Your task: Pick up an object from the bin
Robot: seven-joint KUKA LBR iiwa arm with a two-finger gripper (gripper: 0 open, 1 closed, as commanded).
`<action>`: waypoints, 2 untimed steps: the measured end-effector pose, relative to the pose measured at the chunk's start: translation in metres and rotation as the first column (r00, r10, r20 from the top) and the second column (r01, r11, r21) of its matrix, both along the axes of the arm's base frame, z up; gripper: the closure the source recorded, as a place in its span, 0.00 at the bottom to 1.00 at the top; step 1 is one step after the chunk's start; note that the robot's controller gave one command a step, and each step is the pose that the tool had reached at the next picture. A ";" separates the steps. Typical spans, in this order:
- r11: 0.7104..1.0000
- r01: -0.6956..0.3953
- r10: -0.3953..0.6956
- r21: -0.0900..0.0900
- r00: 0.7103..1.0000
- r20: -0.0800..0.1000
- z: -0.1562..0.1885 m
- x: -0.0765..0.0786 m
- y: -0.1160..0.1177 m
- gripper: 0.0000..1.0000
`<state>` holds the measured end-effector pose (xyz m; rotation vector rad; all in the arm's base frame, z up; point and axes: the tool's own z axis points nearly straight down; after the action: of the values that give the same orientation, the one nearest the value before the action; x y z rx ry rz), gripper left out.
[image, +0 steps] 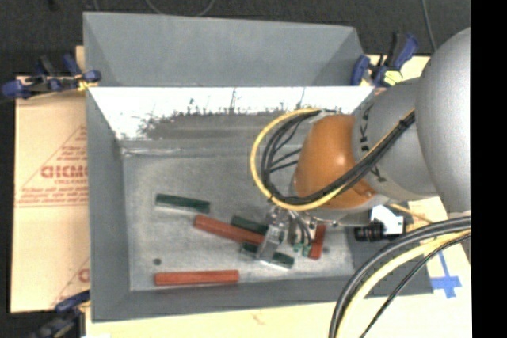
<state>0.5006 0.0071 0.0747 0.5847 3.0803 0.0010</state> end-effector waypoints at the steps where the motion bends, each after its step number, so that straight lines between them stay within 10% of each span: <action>1: 1.000 -0.001 0.001 0.000 1.000 0.000 0.000 0.000 0.000 1.00; 2: 1.000 -0.001 0.001 0.000 1.000 0.000 0.000 0.000 0.000 1.00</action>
Offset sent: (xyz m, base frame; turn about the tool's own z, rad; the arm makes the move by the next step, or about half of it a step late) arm 0.0000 0.0000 0.0000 0.0000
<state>0.5007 0.0072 0.0747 0.5828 3.0806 0.0008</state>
